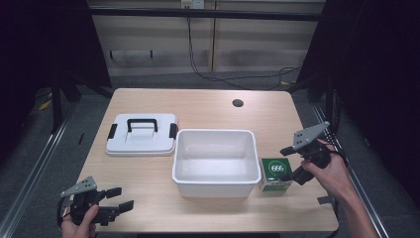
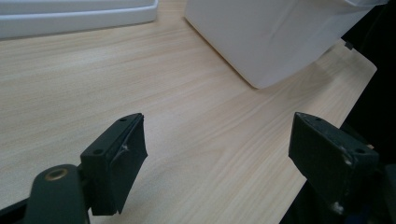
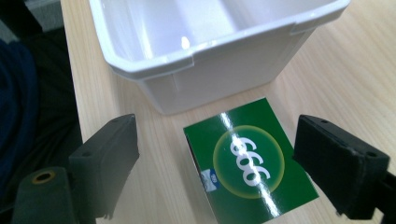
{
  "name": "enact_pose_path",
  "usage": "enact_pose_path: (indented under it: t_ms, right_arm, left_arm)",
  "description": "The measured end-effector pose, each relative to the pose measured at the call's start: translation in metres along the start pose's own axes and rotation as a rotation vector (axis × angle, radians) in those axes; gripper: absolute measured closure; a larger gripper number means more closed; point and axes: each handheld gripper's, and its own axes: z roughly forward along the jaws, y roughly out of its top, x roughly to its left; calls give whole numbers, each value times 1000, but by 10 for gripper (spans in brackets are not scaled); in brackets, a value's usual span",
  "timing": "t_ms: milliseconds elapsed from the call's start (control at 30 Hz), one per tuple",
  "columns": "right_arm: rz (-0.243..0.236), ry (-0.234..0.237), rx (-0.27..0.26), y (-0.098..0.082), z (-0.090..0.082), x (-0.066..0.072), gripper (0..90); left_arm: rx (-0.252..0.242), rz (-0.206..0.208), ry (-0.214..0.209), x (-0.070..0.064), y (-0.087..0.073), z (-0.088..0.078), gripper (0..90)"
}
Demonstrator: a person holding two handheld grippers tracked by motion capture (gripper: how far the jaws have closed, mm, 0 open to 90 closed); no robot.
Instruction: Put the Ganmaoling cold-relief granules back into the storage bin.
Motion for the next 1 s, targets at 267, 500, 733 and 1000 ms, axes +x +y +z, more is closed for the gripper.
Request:
enact_pose_path:
  t_ms: [267,500,733,1000]
  right_arm:
    - [-57,13,128,4,15,-11,101]
    - [-82,52,224,7,28,-16,94]
    - [-130,35,300,11,35,-20,93]
    - [-180,63,419,12,52,-20,93]
  left_arm:
    - [2,-1,0,0,0,0,190]
    - [4,1,1,0,0,0,190]
    - [8,2,1,0,0,1,190]
    - [8,0,-2,0,0,1,189]
